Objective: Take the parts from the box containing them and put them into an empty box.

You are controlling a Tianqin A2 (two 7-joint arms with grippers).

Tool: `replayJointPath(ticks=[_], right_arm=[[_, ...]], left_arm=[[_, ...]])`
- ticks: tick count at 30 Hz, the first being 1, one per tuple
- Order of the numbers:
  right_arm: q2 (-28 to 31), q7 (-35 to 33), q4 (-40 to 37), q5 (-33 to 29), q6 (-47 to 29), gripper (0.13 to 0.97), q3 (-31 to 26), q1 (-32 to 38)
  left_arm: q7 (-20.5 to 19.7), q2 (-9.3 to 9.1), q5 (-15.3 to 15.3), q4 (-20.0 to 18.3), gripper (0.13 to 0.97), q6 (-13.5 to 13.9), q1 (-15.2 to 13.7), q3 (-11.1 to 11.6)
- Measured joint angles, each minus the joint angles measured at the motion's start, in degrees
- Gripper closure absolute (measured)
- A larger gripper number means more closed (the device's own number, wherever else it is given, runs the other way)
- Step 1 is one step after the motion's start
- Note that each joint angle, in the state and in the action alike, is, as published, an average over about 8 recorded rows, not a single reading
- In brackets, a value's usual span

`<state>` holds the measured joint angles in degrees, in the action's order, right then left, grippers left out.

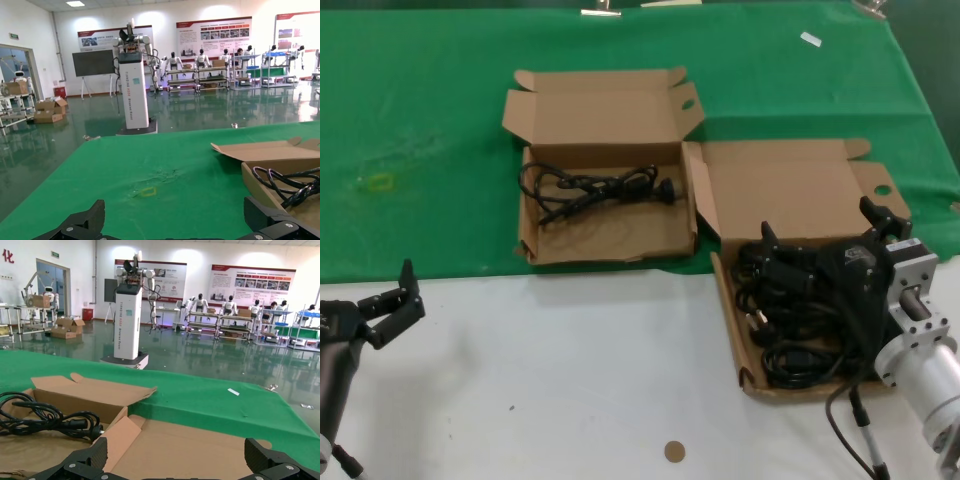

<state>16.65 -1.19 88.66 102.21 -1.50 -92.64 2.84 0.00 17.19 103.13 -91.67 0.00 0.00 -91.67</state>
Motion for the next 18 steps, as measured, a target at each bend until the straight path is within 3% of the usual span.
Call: replayJointPath(ticks=[18], right_arm=[[0.0,0.0,0.0,0.0,0.0,0.129,0.0,0.0]], left_arm=[[0.0,0.0,0.0,0.0,0.132,0.0,0.0,0.0]])
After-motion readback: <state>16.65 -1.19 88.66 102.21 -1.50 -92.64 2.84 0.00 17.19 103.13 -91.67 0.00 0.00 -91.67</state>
